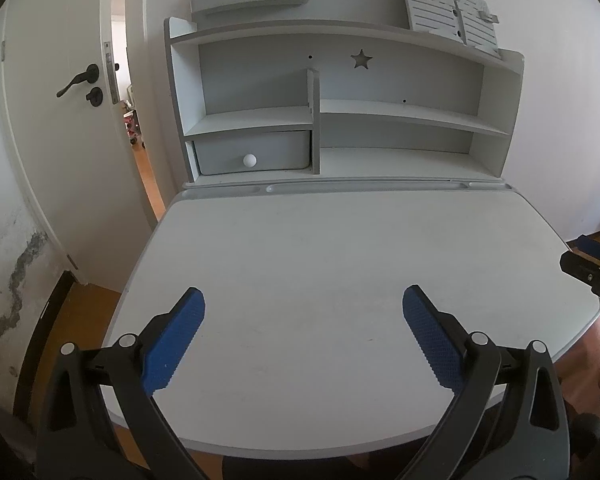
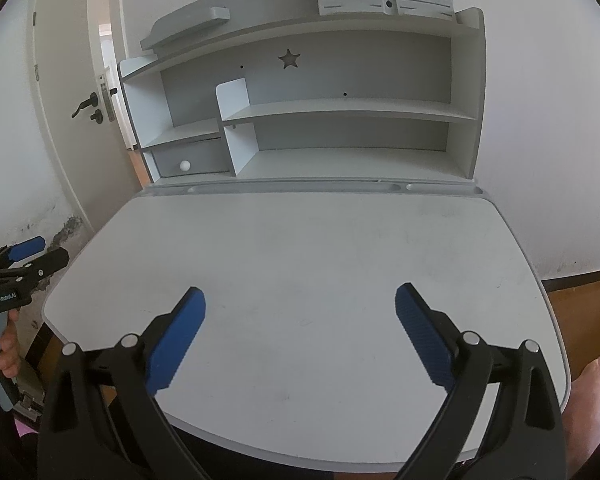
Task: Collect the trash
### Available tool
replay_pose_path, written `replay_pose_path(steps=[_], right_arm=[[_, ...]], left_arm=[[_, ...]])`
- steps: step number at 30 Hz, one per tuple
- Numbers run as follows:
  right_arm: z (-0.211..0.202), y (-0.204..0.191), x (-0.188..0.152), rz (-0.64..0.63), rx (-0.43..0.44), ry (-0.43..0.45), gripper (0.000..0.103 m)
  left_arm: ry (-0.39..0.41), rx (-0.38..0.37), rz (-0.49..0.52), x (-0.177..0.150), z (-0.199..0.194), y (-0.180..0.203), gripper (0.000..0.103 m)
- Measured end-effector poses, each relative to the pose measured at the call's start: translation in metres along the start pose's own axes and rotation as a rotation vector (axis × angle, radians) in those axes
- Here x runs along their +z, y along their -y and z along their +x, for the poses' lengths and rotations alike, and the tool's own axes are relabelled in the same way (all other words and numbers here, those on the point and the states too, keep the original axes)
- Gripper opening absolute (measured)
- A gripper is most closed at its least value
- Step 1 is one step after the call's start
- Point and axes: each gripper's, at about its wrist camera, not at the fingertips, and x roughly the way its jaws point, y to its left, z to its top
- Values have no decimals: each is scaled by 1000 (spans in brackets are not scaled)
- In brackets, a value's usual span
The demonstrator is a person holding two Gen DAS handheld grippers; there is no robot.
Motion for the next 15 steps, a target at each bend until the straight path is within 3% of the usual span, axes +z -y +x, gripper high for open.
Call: replay_pose_path(steps=[15], right_arm=[[-1, 0, 1, -1, 1, 1, 93]], left_arm=[[-1, 6, 4, -1, -4, 3, 96]])
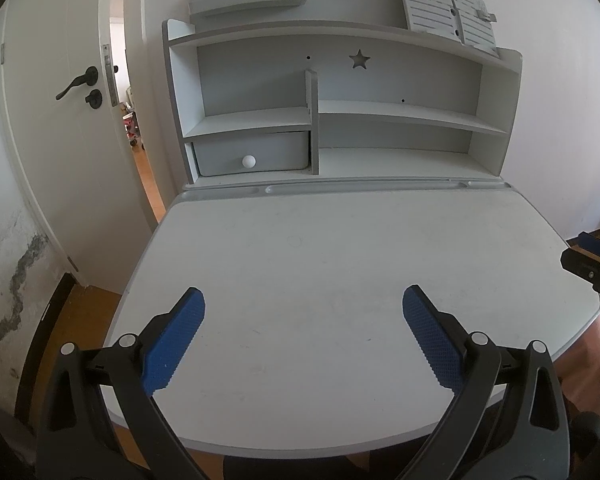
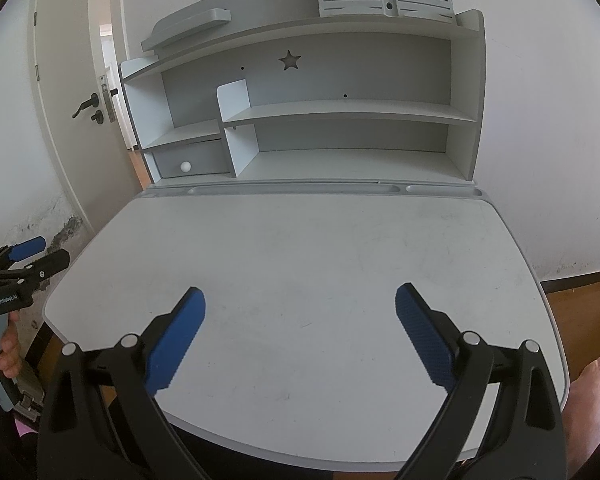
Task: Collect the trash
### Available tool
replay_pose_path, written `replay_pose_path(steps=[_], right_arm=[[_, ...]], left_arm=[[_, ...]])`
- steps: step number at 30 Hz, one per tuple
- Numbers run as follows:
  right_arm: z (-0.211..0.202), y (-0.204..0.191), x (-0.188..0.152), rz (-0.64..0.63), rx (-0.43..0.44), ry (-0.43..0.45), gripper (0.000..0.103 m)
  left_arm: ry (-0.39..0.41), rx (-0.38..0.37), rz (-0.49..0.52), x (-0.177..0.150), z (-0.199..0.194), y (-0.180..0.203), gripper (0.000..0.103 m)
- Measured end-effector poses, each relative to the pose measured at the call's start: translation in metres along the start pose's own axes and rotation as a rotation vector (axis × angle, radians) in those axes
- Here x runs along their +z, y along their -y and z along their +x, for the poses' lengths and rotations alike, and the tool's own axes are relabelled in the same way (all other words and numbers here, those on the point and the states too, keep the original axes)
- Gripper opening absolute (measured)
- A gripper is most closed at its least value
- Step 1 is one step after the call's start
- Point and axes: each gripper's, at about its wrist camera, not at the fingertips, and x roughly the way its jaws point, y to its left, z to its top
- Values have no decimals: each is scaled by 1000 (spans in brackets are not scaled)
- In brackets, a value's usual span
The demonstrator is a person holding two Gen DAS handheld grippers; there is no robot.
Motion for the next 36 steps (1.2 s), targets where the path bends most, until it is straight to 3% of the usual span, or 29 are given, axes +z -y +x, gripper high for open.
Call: replay_pose_path(steps=[36], right_arm=[[-2, 0, 0, -3, 0, 6, 93]], left_arm=[[-12, 5, -11, -2, 3, 0, 96]])
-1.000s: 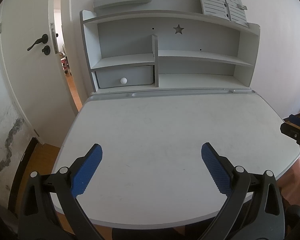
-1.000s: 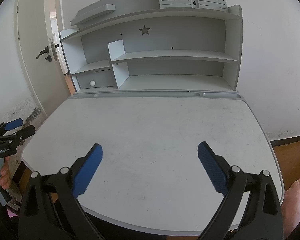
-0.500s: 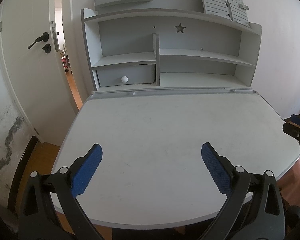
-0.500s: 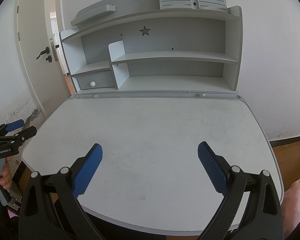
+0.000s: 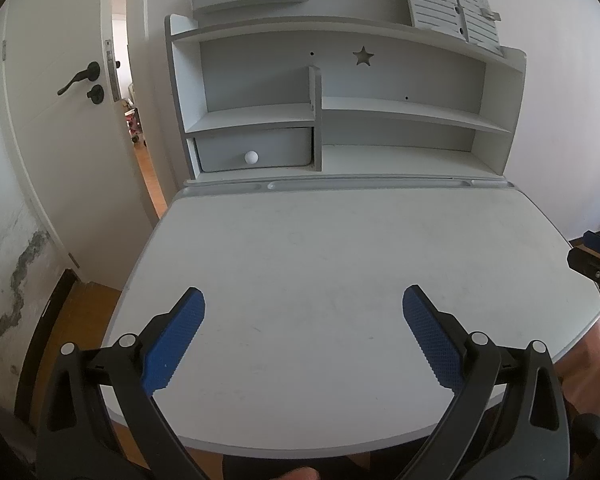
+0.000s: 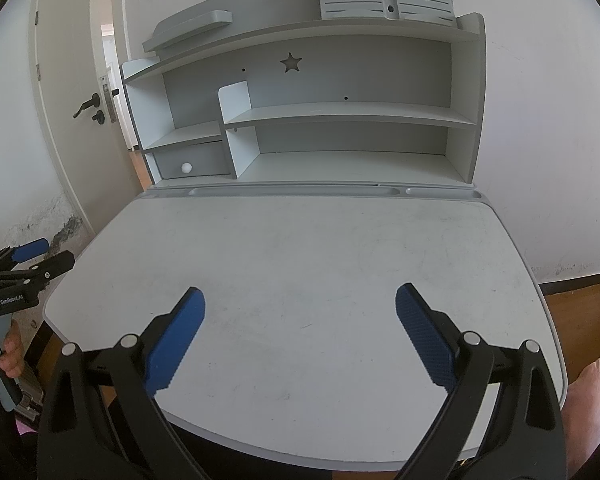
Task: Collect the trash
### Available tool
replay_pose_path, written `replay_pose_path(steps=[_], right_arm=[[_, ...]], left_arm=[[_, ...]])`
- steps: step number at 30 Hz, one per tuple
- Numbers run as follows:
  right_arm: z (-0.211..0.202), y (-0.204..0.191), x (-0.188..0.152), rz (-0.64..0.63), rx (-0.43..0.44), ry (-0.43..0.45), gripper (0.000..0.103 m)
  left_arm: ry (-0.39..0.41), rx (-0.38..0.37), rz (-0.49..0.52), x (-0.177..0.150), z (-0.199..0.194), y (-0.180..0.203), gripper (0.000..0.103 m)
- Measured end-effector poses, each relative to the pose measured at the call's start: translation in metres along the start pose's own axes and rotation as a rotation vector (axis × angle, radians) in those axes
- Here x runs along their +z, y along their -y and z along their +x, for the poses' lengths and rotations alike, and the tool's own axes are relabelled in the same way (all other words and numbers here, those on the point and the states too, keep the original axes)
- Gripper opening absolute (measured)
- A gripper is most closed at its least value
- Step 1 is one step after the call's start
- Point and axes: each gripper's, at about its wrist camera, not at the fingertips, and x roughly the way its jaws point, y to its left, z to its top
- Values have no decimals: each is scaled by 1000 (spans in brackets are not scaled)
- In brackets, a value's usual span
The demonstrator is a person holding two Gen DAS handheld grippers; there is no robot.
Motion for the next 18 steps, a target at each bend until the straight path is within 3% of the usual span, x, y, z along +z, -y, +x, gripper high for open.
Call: replay_pose_path(steps=[18], right_arm=[[0, 4, 0, -1, 2, -2, 93]], left_arm=[[-4, 4, 13, -5, 0, 7, 96]])
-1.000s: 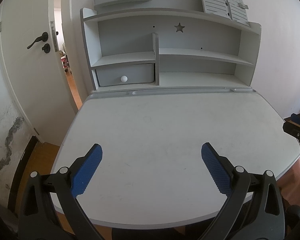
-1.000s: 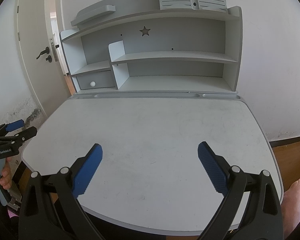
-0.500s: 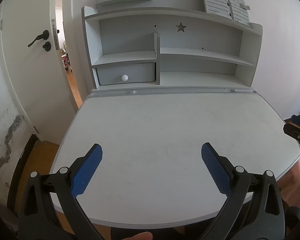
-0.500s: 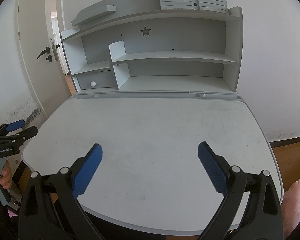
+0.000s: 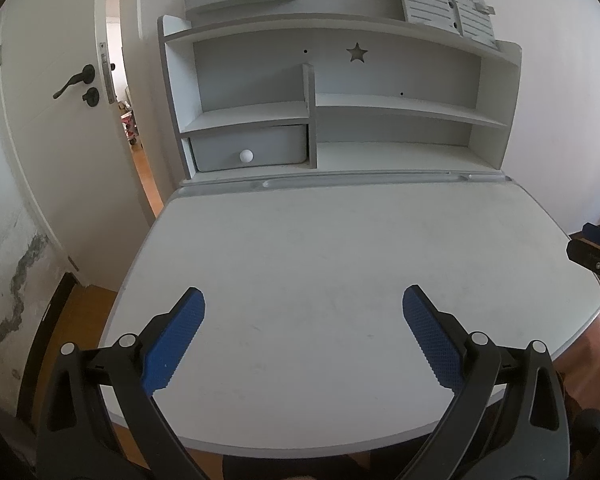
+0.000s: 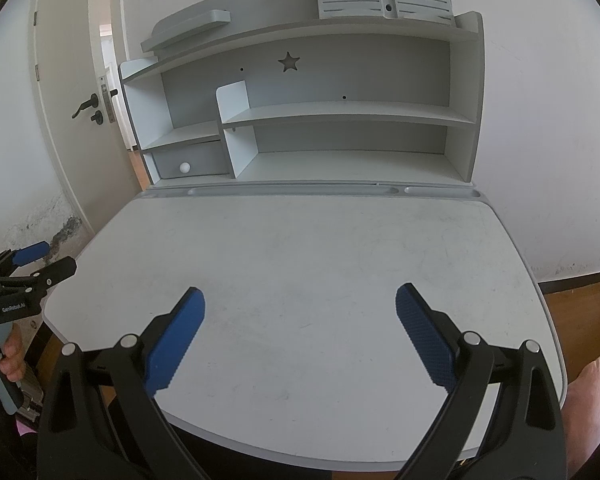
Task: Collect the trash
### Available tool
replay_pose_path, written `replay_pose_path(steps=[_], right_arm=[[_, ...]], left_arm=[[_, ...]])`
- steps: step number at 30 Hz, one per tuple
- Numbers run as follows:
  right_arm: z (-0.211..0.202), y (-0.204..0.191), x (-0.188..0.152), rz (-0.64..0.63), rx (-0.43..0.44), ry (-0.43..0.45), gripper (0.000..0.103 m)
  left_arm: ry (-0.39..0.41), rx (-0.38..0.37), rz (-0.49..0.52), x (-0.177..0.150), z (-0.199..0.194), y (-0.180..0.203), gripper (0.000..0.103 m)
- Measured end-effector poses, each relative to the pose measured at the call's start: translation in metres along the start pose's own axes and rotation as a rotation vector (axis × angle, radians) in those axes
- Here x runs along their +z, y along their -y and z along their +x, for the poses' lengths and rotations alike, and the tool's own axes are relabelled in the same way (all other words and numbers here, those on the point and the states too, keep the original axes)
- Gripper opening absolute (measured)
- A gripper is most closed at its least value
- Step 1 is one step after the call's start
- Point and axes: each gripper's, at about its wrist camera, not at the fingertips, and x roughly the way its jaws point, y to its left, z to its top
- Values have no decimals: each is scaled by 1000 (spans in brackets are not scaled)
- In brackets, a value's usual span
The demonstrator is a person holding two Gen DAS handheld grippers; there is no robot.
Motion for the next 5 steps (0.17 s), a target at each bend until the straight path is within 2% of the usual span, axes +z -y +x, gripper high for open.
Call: replay_pose_path(steps=[5], right_arm=[[0, 1, 0, 1, 0, -3, 93]], left_arm=[[-15, -14, -5, -1, 3, 0, 96]])
